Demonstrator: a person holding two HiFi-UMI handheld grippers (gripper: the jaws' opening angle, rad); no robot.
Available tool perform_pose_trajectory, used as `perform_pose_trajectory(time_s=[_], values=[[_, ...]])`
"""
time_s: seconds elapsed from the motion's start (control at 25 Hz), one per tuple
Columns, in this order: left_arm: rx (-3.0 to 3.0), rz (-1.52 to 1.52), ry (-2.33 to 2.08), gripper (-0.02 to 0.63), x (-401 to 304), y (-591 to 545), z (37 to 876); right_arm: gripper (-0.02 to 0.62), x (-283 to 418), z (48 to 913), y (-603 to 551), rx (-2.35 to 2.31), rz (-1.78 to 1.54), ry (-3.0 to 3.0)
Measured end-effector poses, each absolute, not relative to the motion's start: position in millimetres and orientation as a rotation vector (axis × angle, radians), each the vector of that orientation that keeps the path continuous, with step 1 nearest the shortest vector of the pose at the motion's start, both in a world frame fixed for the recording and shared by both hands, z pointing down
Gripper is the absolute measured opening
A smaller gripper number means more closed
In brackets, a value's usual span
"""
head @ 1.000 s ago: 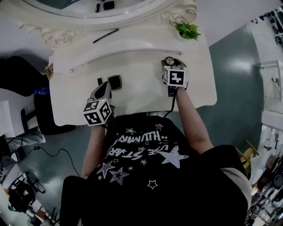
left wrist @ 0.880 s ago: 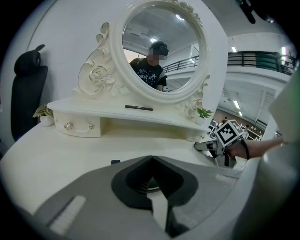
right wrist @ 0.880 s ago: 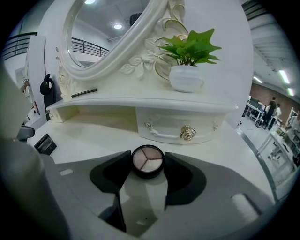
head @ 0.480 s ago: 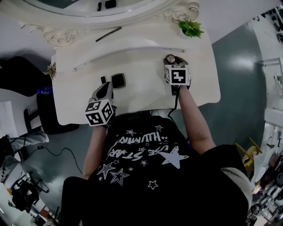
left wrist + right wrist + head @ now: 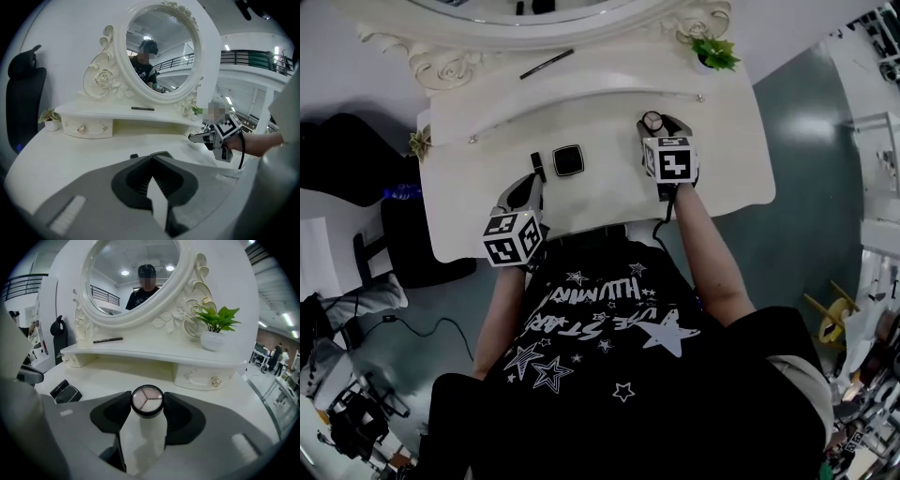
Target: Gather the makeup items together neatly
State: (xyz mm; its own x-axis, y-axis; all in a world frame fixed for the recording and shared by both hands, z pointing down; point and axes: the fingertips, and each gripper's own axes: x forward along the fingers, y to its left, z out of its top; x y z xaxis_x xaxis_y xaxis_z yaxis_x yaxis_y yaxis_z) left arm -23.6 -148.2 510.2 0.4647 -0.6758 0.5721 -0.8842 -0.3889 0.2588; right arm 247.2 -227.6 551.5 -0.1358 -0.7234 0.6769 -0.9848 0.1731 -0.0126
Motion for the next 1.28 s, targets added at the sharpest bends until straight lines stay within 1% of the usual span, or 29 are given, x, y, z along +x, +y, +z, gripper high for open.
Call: perform_pose_trajectory(time_s=[0.4,0.8,1.28], values=[[2.195,0.504,-1.269,0.002,-68,-143,509,0.249,196,546,-213,1.566,0.611,-1.956],[2.205,0.483,-1.238,0.002,-92,-143,512,0.249,155,556,-197,1.480,0.609,-1.970],[2.205,0.489,-1.230,0.002,-110,-141,515,0.249,131,572,-185,1.403,0.593,-1.956]])
